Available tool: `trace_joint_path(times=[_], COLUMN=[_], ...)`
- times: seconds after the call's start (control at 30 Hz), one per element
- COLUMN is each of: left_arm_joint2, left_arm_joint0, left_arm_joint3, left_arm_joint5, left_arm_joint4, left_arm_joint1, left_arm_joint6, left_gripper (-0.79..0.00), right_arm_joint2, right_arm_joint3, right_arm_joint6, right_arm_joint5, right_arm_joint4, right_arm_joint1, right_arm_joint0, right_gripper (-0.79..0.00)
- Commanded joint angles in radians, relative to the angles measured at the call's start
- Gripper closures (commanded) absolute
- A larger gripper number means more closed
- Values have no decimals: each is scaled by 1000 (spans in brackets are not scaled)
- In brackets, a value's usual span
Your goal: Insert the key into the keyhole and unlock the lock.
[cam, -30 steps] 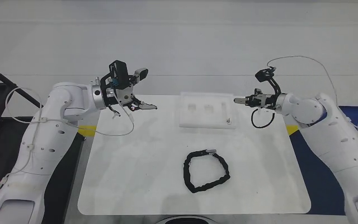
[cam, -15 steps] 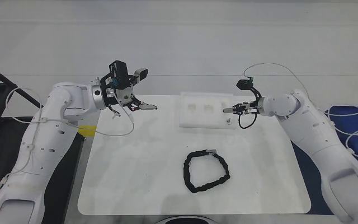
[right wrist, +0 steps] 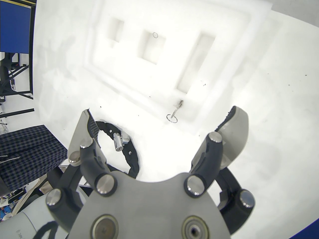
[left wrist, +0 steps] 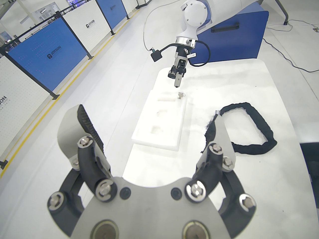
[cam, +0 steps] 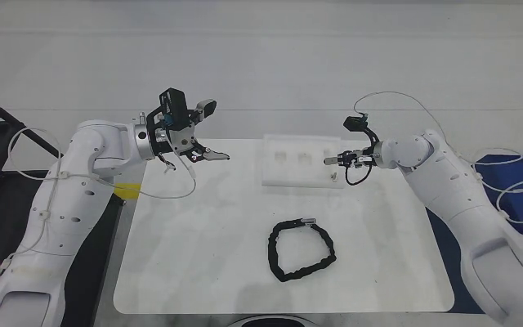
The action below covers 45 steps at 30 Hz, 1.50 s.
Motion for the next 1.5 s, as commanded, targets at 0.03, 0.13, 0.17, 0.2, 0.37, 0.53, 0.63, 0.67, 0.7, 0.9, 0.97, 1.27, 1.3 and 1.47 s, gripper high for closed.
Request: trace_joint_path(times=[0.03,0.13,0.17,0.2,0.37,0.53,0.63,0.67,0.7,0.9,0.97,1.27,1.3,1.47], left_arm_joint2=[0,0,0,0,0,0,0,0,0,0,0,0,0,0], left_arm_joint0=[0,0,0,0,0,0,0,0,0,0,0,0,0,0], left_arm_joint3=[0,0,0,0,0,0,0,0,0,0,0,0,0,0], left_arm_joint5=[0,0,0,0,0,0,0,0,0,0,0,0,0,0], left_arm_joint4=[0,0,0,0,0,0,0,0,0,0,0,0,0,0], left_arm_joint1=[0,0,0,0,0,0,0,0,0,0,0,0,0,0], left_arm_joint6=[0,0,0,0,0,0,0,0,0,0,0,0,0,0], left_gripper=[-785,-785,-785,-785,-785,-785,-785,-785,-785,-785,-785,-785,-785,-785], right_arm_joint2=[0,0,2,5,-2,-16,-31,-36,-40,-59,-64,-78,-79,-87], right_arm_joint3=[0,0,-1,-6,-30,-18,-7,-3,2,50,70,157,166,203], right_arm_joint6=[0,0,-4,-11,-3,25,41,43,44,48,47,41,39,28], right_arm_joint5=[0,0,1,2,38,42,38,36,34,29,29,23,25,41], right_arm_joint4=[0,0,6,19,3,-8,-22,-28,-28,-45,-48,-69,-71,-97], right_arm_joint1=[0,0,0,-1,-8,-25,-40,-45,-51,-82,-92,-131,-135,-153], right_arm_joint0=[0,0,-5,-16,-40,-41,-34,-32,-30,-11,-4,21,23,34], right_gripper=[-785,-785,-785,-785,-785,-785,-785,-785,-785,-677,-634,-610,-533,-434])
